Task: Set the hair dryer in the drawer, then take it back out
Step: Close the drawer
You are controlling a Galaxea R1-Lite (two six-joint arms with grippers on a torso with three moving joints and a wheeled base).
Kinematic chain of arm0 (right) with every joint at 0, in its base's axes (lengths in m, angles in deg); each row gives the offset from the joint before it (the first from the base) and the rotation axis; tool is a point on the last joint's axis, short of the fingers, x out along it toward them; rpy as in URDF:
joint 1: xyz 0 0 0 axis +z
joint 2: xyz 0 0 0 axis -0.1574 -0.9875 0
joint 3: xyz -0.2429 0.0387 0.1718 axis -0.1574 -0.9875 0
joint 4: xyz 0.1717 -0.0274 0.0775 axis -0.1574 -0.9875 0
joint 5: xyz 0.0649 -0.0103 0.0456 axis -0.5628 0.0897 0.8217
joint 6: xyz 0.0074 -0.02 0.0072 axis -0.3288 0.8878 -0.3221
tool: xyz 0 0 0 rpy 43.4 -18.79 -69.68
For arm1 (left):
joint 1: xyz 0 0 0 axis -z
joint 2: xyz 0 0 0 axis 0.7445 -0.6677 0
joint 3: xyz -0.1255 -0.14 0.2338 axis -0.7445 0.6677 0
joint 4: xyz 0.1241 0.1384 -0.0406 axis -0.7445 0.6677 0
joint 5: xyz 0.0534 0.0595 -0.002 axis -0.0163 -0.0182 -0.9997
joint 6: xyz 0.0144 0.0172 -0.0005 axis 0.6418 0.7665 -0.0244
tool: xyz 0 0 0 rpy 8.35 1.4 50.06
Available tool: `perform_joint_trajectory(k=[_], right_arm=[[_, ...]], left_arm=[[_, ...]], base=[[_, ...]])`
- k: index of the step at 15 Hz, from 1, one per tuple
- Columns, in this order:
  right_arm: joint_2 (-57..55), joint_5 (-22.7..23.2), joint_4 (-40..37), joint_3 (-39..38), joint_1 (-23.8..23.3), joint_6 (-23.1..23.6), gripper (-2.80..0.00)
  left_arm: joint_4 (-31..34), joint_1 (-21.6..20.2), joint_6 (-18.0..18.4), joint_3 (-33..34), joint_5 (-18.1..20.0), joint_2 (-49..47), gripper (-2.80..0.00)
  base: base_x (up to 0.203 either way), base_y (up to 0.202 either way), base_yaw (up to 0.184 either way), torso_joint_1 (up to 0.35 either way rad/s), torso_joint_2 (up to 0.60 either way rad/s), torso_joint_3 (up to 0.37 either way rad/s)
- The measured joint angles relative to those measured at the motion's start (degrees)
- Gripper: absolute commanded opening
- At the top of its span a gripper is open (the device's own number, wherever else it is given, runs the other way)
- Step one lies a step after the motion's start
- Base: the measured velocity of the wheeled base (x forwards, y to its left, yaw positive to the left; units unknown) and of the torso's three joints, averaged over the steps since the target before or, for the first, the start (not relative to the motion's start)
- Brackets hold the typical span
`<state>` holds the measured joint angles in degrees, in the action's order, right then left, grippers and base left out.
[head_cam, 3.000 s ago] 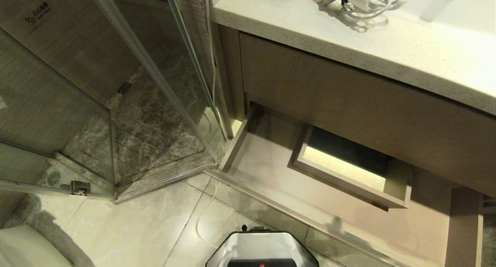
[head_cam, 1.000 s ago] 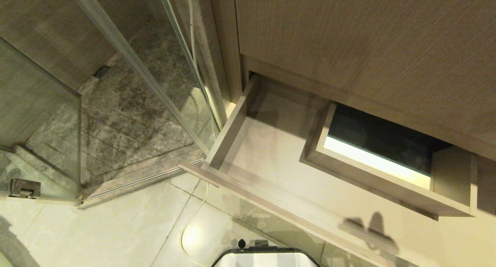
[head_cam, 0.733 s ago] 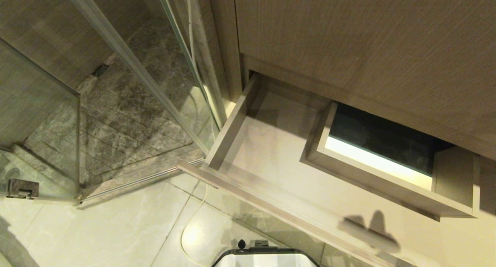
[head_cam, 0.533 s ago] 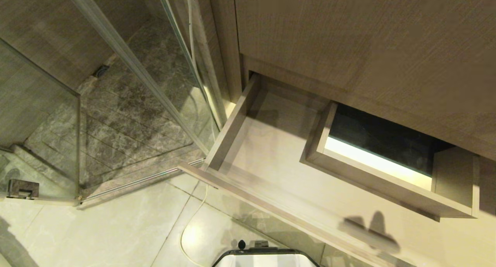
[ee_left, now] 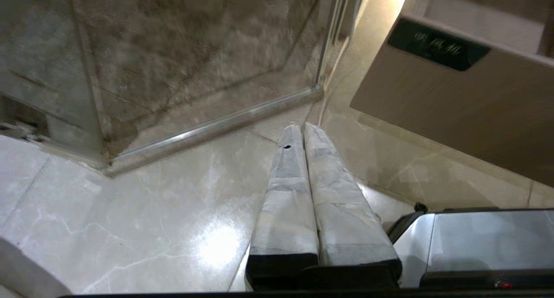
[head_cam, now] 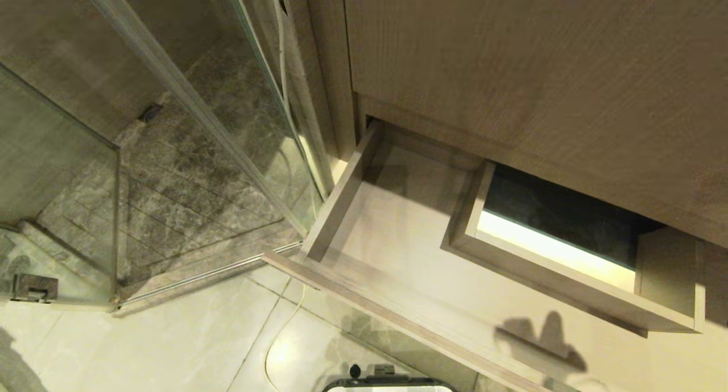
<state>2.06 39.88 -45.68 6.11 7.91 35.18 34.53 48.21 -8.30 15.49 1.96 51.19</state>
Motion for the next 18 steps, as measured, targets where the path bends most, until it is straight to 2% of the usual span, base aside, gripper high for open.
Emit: perform_joint_trajectory(k=[2, 5, 11, 18], right_arm=[[0.2, -0.1, 0.1, -0.1, 0.0, 0.0, -2.80], [0.1, 0.0, 0.0, -0.4, 0.0, 0.1, -2.80], [0.2, 0.0, 0.3, -0.3, 0.0, 0.3, -2.80], [0.3, 0.0, 0.2, -0.4, 0.0, 0.3, -2.80]], left_arm=[[-0.1, 0.0, 0.0, 0.0, 0.0, 0.0, -2.80], [-0.1, 0.0, 0.0, 0.0, 0.0, 0.0, -2.80], [-0.1, 0.0, 0.0, 0.0, 0.0, 0.0, -2.80], [0.0, 0.0, 0.0, 0.0, 0.0, 0.0, -2.80]], base=[[0.000, 0.000, 0.000, 0.427, -0.04, 0.452], [0.000, 0.000, 0.000, 0.385, 0.00, 0.107], [0.000, 0.000, 0.000, 0.030, 0.03, 0.040], [0.000, 0.000, 0.000, -0.093, 0.39, 0.285]])
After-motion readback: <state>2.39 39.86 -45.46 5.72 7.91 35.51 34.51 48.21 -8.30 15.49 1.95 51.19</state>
